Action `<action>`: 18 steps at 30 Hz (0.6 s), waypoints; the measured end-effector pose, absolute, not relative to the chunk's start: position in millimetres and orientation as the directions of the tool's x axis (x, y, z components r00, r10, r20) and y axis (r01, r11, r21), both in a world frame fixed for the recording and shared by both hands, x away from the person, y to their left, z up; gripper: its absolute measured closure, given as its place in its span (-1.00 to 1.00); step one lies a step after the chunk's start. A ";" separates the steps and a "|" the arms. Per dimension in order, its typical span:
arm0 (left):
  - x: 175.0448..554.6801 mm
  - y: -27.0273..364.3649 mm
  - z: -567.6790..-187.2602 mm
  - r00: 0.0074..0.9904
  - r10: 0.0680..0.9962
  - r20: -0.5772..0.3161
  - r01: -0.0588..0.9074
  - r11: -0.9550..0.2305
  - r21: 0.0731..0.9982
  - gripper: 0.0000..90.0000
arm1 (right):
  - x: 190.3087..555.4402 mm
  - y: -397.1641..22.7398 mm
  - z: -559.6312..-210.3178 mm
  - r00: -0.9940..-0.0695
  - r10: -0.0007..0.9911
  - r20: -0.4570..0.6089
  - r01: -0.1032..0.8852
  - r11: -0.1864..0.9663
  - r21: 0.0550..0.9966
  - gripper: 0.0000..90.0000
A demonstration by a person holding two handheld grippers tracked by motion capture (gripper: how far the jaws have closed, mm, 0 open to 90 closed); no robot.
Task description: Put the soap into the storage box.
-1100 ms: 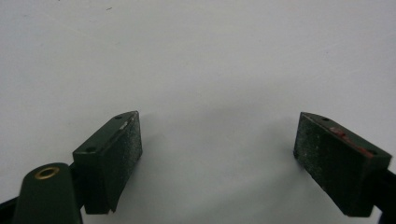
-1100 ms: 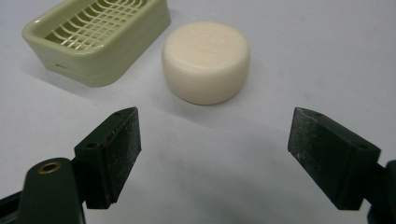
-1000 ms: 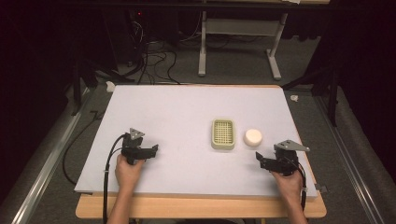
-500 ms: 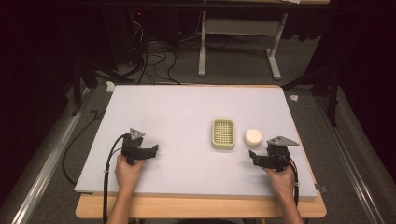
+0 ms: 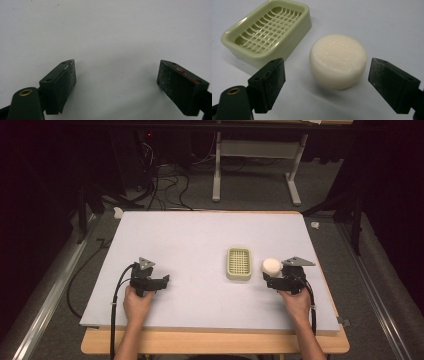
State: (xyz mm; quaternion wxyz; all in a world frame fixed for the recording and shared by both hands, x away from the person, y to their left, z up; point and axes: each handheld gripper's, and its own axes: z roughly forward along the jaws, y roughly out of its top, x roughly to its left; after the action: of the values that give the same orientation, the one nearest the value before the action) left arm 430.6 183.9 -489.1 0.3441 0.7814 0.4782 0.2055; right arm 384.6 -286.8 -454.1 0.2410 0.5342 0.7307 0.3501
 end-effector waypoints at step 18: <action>430.5 183.9 -489.1 0.458 0.889 -0.008 0.606 -0.305 0.734 -0.64 | 421.0 -287.0 -460.2 -0.249 0.968 0.012 0.660 0.161 0.734 -0.70</action>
State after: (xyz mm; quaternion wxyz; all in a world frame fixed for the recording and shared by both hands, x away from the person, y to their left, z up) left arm 430.5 183.9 -489.1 0.3440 0.7813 0.4785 0.2054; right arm 421.0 -287.0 -460.2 0.2413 0.5634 0.7225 0.3199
